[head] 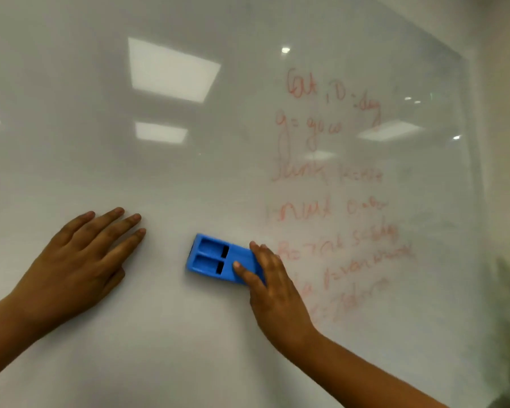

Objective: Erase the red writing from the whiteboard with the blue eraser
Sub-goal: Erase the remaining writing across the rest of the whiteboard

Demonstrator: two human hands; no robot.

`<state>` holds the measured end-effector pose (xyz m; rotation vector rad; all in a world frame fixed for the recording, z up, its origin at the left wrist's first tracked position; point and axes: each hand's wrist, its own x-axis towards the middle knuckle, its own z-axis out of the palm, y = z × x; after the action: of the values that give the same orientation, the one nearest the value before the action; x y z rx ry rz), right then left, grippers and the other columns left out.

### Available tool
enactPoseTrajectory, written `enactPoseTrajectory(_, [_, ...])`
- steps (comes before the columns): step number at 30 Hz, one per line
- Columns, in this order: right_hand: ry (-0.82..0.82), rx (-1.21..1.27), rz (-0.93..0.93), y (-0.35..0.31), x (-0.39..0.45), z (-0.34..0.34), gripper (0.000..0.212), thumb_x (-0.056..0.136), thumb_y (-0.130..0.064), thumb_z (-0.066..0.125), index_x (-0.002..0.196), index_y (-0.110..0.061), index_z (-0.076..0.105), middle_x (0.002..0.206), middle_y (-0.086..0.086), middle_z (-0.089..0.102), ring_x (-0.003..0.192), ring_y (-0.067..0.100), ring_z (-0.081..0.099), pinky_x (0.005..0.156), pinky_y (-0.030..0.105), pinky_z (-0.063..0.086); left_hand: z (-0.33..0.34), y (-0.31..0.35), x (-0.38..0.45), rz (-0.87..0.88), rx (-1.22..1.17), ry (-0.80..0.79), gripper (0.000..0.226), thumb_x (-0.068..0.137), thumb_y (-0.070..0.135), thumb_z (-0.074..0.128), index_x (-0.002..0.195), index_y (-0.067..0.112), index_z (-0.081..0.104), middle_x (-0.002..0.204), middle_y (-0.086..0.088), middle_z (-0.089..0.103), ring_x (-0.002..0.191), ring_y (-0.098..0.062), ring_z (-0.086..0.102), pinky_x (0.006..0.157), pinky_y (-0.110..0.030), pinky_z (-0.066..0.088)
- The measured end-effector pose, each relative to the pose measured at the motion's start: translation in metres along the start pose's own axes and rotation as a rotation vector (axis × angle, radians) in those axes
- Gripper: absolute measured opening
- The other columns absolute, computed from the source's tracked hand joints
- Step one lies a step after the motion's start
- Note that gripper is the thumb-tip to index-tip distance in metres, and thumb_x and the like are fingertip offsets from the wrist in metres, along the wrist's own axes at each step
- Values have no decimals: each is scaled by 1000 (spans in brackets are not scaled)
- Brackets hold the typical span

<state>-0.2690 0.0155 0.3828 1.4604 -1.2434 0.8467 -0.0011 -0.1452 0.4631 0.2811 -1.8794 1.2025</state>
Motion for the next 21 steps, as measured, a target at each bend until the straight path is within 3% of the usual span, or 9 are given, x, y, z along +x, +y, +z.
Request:
enactPoseTrajectory(4, [-74, -62, -109, 22, -1, -12, 85, 69, -2, 77, 137, -31, 34, 145, 8, 30, 129, 26, 39, 102, 35, 39, -9, 13, 31, -19, -5, 9, 46, 96, 31, 18, 118, 5, 49, 116, -24, 61, 109, -41, 49, 91, -49, 34])
enactPoseTrajectory(7, [-2, -45, -37, 34, 37, -24, 76, 73, -6, 76, 136, -30, 40, 139, 16, 44, 119, 31, 50, 94, 39, 48, -16, 13, 65, -9, 30, 11, 41, 89, 24, 30, 113, 2, 55, 111, -23, 63, 102, -43, 57, 89, -47, 34])
enactPoseTrajectory(9, [43, -56, 31, 44, 75, -34, 69, 77, -12, 72, 137, -29, 41, 137, 18, 44, 117, 34, 51, 92, 41, 48, -20, 12, 90, -25, 51, 9, 45, 82, 23, 34, 108, -1, 62, 110, -23, 63, 102, -43, 58, 89, -47, 35])
enactPoseTrajectory(14, [125, 1, 121, 59, 173, -55, 61, 92, -21, 54, 144, -35, 24, 143, 9, 32, 118, 25, 39, 93, 34, 43, -26, 14, 144, -117, 61, 30, 49, 80, 24, 32, 104, -3, 65, 109, -22, 64, 106, -41, 58, 89, -49, 42])
enactPoseTrajectory(21, [137, -27, 0, 62, 217, -55, 59, 92, -33, 52, 143, -36, 23, 132, 10, 36, 109, 24, 41, 83, 32, 44, -16, 52, 196, -139, 51, 58, 48, 80, 22, 32, 104, -4, 64, 108, -23, 64, 105, -40, 59, 90, -50, 45])
